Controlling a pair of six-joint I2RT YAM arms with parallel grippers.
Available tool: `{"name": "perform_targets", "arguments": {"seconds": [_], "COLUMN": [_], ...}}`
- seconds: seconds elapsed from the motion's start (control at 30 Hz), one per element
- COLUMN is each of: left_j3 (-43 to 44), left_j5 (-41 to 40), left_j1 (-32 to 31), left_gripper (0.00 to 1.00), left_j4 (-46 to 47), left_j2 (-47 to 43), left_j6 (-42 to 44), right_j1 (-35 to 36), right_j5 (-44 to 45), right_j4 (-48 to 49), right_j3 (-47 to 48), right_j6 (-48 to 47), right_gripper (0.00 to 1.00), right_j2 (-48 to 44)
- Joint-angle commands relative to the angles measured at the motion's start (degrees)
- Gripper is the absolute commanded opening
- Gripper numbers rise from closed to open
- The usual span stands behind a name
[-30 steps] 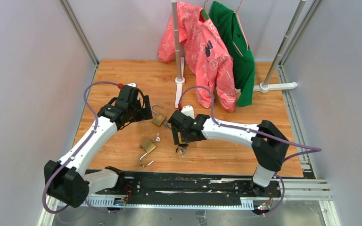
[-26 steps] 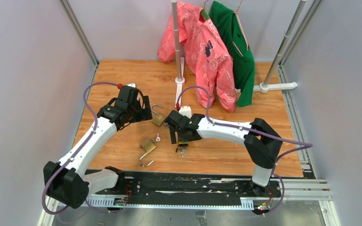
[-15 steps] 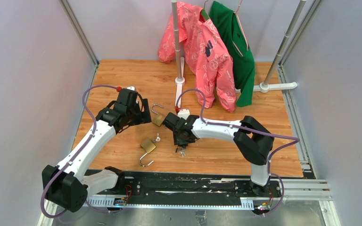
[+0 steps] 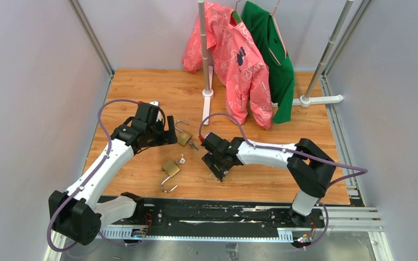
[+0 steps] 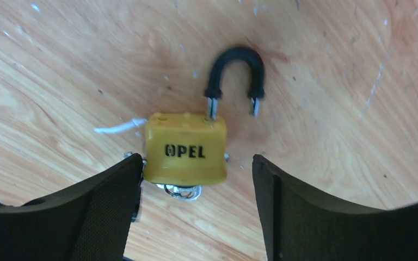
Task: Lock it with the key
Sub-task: Adjust the lock at the center of the board, then pick up the lock from the center of the board.
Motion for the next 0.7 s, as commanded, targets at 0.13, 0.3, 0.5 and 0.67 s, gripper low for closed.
{"name": "perform_targets", "arguments": {"seconds": [0.13, 0.3, 0.5, 0.67], "left_j3": [-0.92, -0.21, 0.18, -0.1], "left_j5": [4.36, 4.36, 4.36, 6.0], "left_j1": [0.28, 0.28, 0.28, 0.28], "left_gripper": [0.99, 1.0, 1.0, 1.0], "left_j4": [1.88, 2.02, 2.12, 2.29], "left_j2": [1.44, 2.48, 2.93, 3.15], "left_j6": [0.92, 1.2, 1.25, 1.23], "right_j1": [-3.45, -3.54, -4.56, -4.82], "right_j5": [-0.68, 1.55, 1.55, 1.65], "right_j4": [-8.4, -16.12, -18.97, -19.52], "right_j3": [-0.21, 6.57, 5.09, 7.04], "right_j6": [-5.69, 19.74, 45.82, 52.27], "right_gripper": [0.89, 0.82, 0.76, 0.76], "right_j2": [-7.59, -9.29, -6.7, -2.02]}}
